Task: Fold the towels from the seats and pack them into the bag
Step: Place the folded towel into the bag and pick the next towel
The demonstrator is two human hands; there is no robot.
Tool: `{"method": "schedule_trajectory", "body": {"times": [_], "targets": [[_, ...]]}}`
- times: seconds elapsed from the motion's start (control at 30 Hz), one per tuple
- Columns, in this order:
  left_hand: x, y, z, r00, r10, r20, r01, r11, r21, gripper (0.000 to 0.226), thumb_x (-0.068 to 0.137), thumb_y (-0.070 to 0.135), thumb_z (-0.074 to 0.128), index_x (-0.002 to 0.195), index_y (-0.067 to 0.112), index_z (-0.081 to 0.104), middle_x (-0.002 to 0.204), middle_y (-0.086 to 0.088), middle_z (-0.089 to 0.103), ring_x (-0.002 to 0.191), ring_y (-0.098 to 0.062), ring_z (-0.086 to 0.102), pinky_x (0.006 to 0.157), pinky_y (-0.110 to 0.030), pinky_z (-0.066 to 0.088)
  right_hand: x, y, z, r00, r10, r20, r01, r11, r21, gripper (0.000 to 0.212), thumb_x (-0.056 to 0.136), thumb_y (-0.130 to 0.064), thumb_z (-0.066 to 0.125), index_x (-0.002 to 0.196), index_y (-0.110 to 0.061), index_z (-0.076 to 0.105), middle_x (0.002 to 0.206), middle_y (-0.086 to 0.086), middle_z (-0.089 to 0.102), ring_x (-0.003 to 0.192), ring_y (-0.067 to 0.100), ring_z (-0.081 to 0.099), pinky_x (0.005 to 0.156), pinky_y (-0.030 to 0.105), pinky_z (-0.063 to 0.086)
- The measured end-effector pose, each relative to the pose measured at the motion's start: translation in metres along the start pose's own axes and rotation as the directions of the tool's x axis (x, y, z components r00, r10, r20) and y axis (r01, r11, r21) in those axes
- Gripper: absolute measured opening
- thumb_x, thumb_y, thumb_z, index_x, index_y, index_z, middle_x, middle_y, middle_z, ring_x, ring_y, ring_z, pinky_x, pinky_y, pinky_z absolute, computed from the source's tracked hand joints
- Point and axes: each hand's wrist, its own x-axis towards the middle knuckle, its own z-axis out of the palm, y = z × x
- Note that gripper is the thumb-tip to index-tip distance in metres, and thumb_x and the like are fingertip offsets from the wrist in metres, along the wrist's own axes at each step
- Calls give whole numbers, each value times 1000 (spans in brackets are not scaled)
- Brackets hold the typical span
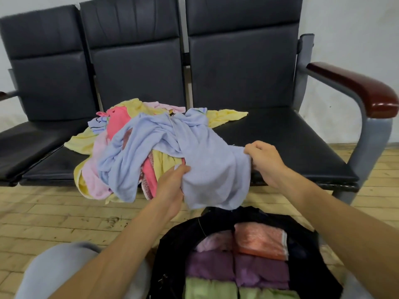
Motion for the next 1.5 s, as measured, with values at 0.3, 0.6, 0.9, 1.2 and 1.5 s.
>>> {"method": "schedule_trajectory", "body": {"times": [0.3,0.6,0.9,1.2,1.5], "targets": [[-8,9,-18,995,-104,4,104,992,-74,45,74,5,59,117,-8,62,118,-21,66,107,-38,63,84,-43,52,-14,4,-72,973,219,67,-226,871,436,14,76,-12,60,90,-7,62,95,10,66,91,25,65,83,40,53],[-11,3,-9,996,-66,55,68,997,-36,21,95,23,60,112,13,68,106,-2,74,96,-19,68,79,-35,53,-25,11,-70,944,299,142,-303,953,5,26,81,-14,76,104,-4,72,104,10,72,95,25,68,70,34,55],[-20,0,-7,999,40,15,-42,980,196,19,99,17,50,105,23,66,106,-1,73,98,-24,68,87,-41,54,-25,16,-54,952,198,234,-228,967,110,9,78,-2,60,85,-4,66,91,16,63,81,25,60,72,33,51],[-28,-3,-9,999,-50,20,45,977,207,29,92,25,52,105,5,68,102,-15,71,87,-28,63,83,-41,49,-28,11,-43,917,279,287,-240,957,-162,27,79,-15,73,97,4,73,95,13,72,89,21,67,79,37,53],[-22,2,-19,986,73,-151,-47,985,164,18,81,-3,59,90,10,67,82,-3,70,70,-20,61,57,-26,45,-24,12,-43,931,282,231,-333,917,221,16,90,-22,62,94,-6,65,93,7,69,87,20,65,72,34,52]]}}
